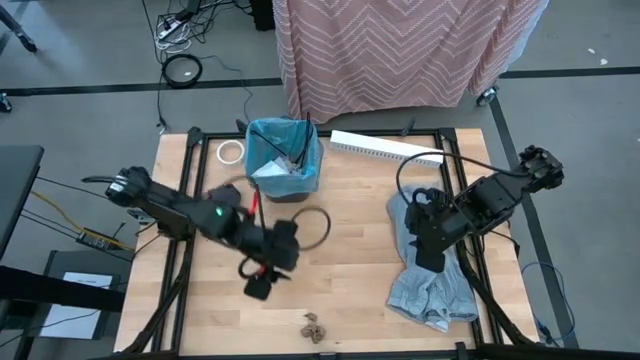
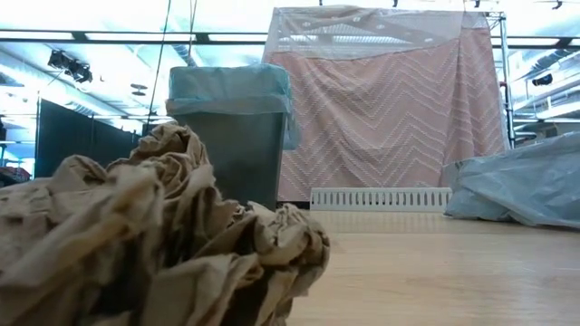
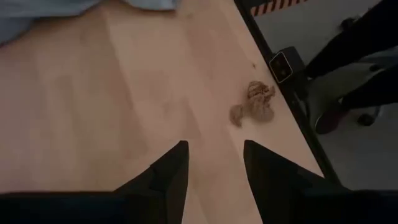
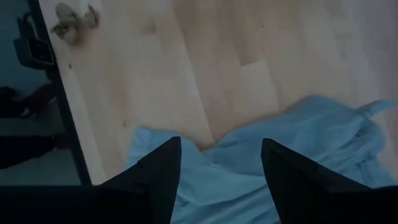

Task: Place trash/remove bag and relplace
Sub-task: Put the brown napkin into the black trash bin

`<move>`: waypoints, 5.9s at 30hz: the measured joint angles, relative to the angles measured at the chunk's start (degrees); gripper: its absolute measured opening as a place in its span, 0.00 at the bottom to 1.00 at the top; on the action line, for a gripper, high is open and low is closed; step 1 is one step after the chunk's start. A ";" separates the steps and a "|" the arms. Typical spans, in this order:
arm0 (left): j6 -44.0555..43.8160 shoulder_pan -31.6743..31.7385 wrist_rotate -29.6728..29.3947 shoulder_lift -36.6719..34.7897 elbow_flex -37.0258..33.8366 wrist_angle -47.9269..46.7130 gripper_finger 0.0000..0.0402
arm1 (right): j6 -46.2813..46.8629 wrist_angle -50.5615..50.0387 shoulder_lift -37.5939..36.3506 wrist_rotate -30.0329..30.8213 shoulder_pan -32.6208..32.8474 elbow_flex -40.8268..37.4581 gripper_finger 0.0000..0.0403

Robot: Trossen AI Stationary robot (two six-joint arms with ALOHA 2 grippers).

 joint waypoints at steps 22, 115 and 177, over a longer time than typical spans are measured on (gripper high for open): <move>-20.30 -10.47 0.22 15.75 -18.91 51.91 0.40 | 5.72 11.91 0.00 -4.52 4.45 -11.81 0.52; -4.51 38.66 4.81 -25.59 -8.90 -6.96 0.42 | -14.37 68.97 16.81 2.51 -3.71 -21.67 0.46; -12.01 29.77 -1.26 -36.35 -4.22 -16.07 0.41 | -19.13 77.51 48.07 6.30 1.71 -7.30 0.01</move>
